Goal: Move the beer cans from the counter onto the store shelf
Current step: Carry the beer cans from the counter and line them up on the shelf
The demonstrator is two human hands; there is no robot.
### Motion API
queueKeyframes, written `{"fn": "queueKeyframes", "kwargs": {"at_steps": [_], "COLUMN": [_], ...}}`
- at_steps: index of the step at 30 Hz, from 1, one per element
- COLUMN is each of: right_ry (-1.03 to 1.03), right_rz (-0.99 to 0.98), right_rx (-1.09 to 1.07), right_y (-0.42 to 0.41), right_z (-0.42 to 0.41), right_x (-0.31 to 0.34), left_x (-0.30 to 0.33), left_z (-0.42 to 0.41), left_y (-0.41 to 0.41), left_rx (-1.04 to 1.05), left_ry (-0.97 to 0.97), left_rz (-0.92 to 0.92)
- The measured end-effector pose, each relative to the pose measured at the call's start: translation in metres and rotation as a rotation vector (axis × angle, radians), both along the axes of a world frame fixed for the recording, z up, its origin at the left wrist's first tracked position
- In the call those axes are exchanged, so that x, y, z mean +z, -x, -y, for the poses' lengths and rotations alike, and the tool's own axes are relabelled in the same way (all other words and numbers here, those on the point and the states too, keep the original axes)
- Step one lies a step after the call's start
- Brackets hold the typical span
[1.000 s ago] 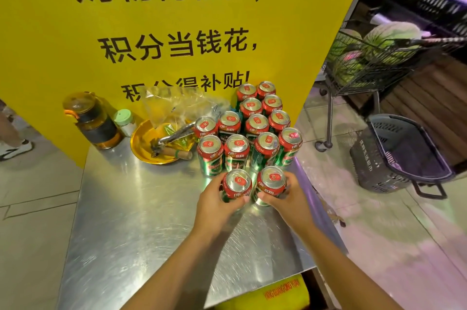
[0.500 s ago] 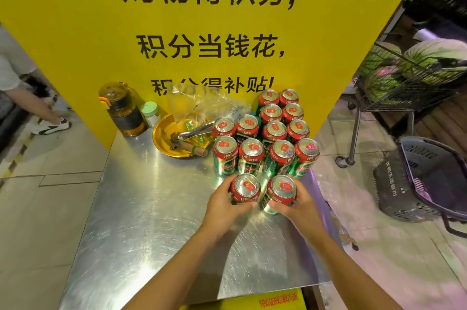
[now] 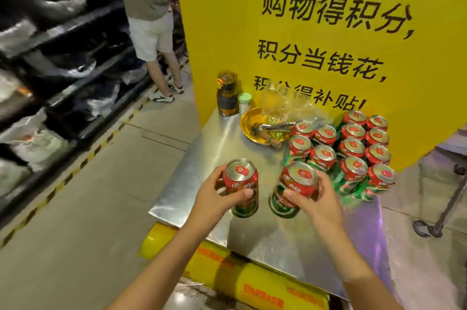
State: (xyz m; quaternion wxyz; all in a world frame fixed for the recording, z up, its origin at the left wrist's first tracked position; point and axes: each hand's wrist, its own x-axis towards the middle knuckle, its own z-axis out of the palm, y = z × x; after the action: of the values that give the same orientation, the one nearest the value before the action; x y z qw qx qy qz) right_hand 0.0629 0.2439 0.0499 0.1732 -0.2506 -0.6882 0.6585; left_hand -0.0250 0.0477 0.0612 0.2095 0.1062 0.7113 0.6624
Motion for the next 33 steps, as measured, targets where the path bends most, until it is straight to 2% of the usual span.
{"fn": "queueKeyframes", "kwargs": {"at_steps": [6, 12, 18, 24, 33], "right_ry": [0.06, 0.146, 0.167, 0.172, 0.14], "right_rz": [-0.051, -0.055, -0.028, -0.03, -0.039], "right_rx": [0.457, 0.83, 1.06, 1.14, 1.127], "right_y": [0.047, 0.104, 0.155, 0.202, 0.307], "right_z": [0.114, 0.263, 0.421, 0.556, 0.662], "right_x": [0.037, 0.053, 0.059, 0.064, 0.067], "left_x": [0.03, 0.045, 0.05, 0.056, 0.068], "left_z": [0.142, 0.29, 0.428, 0.548, 0.652], "left_y": [-0.026, -0.051, -0.056, -0.037, 0.079], "left_rx": [0.421, 0.872, 1.154, 1.286, 1.23], "left_ry": [-0.029, 0.024, 0.0, 0.056, 0.11], "left_rz": [-0.015, 0.0, -0.004, -0.048, -0.091]}}
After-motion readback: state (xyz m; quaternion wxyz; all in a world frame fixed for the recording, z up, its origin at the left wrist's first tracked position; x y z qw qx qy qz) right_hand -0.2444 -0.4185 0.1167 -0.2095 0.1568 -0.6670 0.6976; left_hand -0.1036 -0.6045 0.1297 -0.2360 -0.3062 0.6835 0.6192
